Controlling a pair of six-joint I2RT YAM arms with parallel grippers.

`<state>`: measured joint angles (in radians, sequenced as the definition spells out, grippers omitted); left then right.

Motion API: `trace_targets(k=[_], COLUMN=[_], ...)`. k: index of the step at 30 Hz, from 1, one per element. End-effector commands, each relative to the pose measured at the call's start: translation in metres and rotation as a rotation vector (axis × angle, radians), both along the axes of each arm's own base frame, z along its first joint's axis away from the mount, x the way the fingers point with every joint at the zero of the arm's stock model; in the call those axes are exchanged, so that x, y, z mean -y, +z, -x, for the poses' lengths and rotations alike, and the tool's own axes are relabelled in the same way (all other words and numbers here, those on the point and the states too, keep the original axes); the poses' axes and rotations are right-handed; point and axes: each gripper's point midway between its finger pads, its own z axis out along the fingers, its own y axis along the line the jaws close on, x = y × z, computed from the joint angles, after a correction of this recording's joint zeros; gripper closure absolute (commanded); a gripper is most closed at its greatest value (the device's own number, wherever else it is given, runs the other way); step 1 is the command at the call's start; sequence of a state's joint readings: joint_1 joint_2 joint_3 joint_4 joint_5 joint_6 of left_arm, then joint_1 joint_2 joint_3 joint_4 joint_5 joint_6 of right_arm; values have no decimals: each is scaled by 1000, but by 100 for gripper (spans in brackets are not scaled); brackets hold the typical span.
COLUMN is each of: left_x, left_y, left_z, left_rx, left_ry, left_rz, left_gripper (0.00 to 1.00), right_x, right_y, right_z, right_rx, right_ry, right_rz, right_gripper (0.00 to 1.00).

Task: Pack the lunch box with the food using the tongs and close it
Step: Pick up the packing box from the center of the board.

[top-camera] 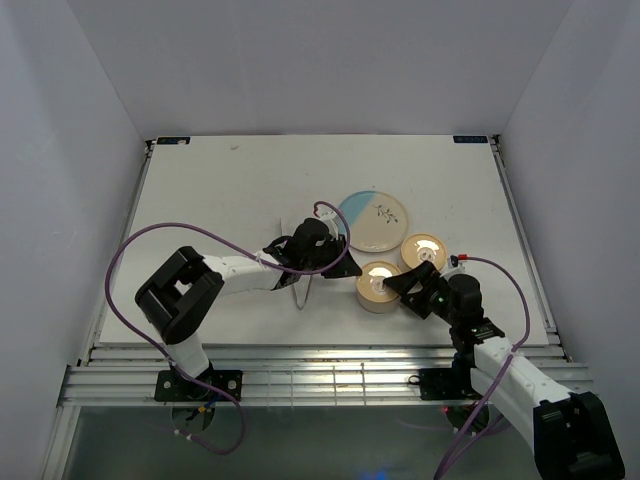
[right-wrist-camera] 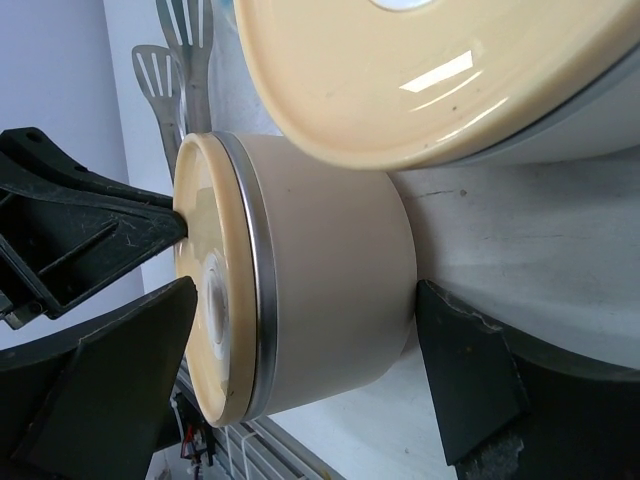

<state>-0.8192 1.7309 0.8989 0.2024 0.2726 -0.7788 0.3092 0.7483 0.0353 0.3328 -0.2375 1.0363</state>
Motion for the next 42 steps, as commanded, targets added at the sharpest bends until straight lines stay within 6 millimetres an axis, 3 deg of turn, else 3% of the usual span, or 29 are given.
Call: trace_targets(k=[1,7,14,18,23,42], left_x=[-15,-16,-15,-16,-14,0], left_y=[-41,-45,-51,-56,-56,-54], left_z=[23,23,23,25,25,32], left_rx=[-96,-103,-111,-119,-119,-114], left_ry=[-25,-21,-24,-26,-30,-64], left_rz=[-125,-134,-141,-142,-141,-132], left_gripper=[100,100,100,100,100,100], right_x=[6,6,4,2,2,-2], right_y=[-66,-69,-65,-59,-54,-47], right_z=[50,52,53,52,49,46], right_rx=[-119,-123,-86,-52,-18,-26], right_ry=[54,54,51,54,52,54], right_rz=[17,19,-21,-45,-60,-74], right_gripper=[7,7,0,11,18,18])
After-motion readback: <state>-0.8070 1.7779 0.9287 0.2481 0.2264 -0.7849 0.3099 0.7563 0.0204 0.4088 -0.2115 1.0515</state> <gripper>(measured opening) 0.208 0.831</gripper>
